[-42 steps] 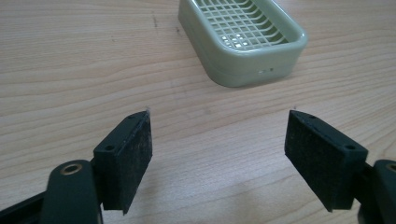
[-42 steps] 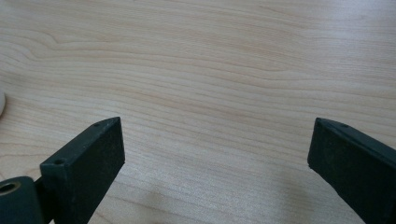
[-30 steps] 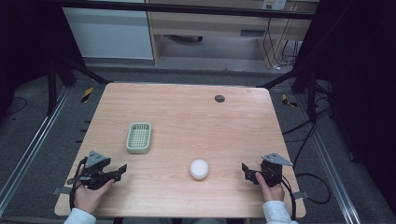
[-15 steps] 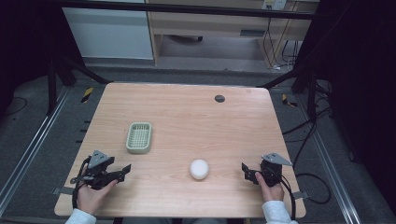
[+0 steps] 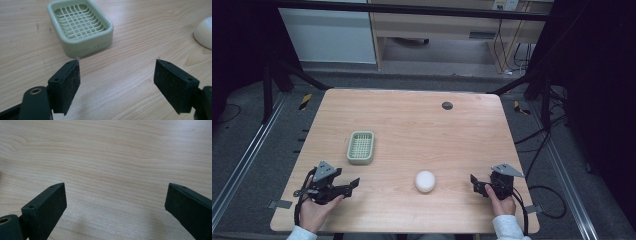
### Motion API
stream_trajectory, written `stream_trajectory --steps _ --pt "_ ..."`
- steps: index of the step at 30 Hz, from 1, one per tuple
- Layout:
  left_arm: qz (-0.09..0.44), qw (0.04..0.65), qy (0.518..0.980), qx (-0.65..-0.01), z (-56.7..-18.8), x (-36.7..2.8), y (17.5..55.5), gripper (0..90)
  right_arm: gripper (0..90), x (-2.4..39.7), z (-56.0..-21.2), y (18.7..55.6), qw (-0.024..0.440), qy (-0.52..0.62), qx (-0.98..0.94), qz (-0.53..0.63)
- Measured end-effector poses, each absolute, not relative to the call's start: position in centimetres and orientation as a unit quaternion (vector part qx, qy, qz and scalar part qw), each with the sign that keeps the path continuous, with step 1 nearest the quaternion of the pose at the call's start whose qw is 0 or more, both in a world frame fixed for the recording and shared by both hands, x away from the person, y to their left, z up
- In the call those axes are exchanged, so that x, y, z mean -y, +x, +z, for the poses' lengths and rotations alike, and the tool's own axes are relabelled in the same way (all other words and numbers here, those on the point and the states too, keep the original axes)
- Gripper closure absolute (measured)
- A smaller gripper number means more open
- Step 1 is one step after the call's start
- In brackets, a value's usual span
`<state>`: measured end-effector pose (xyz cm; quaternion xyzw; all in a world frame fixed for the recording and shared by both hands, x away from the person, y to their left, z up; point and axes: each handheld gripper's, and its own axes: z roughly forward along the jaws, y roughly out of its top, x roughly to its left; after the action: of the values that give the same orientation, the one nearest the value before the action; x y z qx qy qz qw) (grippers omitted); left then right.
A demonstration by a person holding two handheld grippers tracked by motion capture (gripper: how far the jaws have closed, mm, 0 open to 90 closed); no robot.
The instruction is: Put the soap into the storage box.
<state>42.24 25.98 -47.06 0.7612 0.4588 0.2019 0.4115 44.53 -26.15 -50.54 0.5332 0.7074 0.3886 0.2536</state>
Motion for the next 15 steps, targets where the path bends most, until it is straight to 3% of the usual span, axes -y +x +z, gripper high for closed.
stream_trajectory --steps 15 --pt "0.192 0.415 0.781 -0.426 -46.5 -23.7 41.6 20.4 4.2 26.1 -50.6 44.6 0.255 0.532 -0.709 0.387"
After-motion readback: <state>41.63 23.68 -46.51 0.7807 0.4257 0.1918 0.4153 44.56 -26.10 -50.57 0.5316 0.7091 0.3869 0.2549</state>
